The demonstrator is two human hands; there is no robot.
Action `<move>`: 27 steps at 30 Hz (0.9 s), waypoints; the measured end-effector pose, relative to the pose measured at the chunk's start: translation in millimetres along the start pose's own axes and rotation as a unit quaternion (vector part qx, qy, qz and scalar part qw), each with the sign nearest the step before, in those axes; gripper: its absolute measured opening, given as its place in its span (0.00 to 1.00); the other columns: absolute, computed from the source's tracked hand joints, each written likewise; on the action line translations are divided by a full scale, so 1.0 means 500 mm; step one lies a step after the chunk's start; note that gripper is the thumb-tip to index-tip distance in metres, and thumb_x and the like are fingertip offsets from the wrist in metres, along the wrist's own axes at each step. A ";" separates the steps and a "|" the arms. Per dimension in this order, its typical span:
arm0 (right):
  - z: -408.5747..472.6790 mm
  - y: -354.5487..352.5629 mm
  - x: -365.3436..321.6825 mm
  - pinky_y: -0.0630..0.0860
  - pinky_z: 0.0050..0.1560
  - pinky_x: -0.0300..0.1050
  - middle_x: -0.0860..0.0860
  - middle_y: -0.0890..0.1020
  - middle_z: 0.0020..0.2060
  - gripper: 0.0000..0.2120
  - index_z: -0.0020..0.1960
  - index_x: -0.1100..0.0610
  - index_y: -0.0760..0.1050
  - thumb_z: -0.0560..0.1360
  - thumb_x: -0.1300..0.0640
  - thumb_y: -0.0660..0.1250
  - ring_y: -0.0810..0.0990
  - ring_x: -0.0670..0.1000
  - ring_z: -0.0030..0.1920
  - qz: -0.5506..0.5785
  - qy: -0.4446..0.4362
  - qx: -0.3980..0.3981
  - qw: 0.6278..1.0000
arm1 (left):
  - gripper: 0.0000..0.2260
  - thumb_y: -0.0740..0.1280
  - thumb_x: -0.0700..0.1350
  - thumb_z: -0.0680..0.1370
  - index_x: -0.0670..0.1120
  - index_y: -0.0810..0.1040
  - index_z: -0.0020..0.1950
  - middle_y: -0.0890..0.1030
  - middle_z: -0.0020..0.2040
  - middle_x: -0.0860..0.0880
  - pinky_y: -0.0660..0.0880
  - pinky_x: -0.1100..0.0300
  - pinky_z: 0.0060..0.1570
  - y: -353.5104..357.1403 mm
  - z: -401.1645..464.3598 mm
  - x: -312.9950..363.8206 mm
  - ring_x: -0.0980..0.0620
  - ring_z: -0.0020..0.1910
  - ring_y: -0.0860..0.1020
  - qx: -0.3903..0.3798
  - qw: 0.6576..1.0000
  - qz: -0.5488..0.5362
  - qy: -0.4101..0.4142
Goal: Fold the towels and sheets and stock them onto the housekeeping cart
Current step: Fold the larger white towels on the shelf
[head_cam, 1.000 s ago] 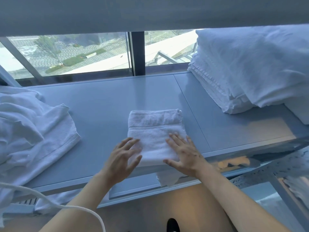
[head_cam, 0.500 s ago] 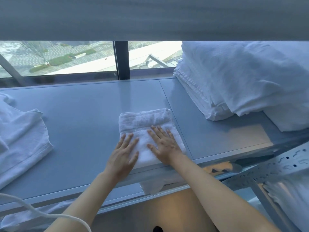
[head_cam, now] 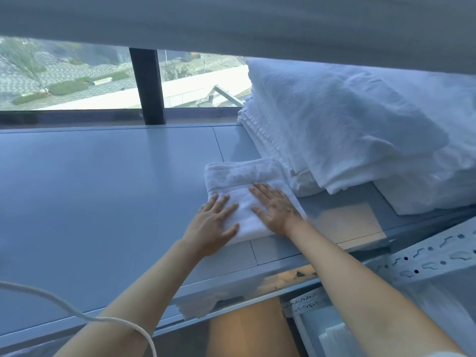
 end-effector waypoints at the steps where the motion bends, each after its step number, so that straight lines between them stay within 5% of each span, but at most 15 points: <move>1: -0.001 -0.002 0.012 0.43 0.81 0.50 0.43 0.51 0.83 0.29 0.84 0.45 0.52 0.85 0.41 0.53 0.47 0.46 0.82 0.000 -0.001 0.002 1.000 | 0.29 0.57 0.65 0.82 0.59 0.58 0.83 0.49 0.85 0.53 0.49 0.49 0.81 0.007 0.009 0.007 0.49 0.83 0.43 -0.001 1.000 0.003 0.001; 13: 0.014 -0.017 -0.017 0.46 0.81 0.56 0.47 0.54 0.83 0.30 0.83 0.49 0.56 0.83 0.46 0.58 0.50 0.48 0.82 0.052 0.022 -0.001 0.998 | 0.27 0.53 0.65 0.83 0.59 0.61 0.81 0.56 0.84 0.55 0.54 0.43 0.79 -0.066 -0.055 -0.032 0.50 0.83 0.52 0.033 0.999 0.023 -0.016; 19: 0.065 -0.039 -0.280 0.55 0.78 0.57 0.49 0.60 0.81 0.28 0.80 0.52 0.62 0.82 0.49 0.62 0.55 0.51 0.81 0.086 -0.051 0.047 0.994 | 0.26 0.57 0.61 0.83 0.57 0.64 0.81 0.56 0.84 0.53 0.54 0.43 0.79 -0.191 -0.192 -0.203 0.49 0.83 0.53 0.064 0.993 0.062 -0.079; 27: 0.139 0.006 -0.715 0.52 0.80 0.55 0.49 0.57 0.82 0.28 0.82 0.51 0.59 0.83 0.46 0.59 0.54 0.51 0.82 0.119 -0.142 0.026 0.982 | 0.25 0.61 0.58 0.83 0.54 0.67 0.79 0.63 0.81 0.49 0.59 0.42 0.75 -0.412 -0.461 -0.495 0.47 0.81 0.59 0.139 0.968 0.107 -0.181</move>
Point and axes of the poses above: each hand's wrist, its own z-axis towards the middle knuckle, its own y-axis out of the palm, x = y × z, the point moved 10 cm from there along z, towards the middle knuckle
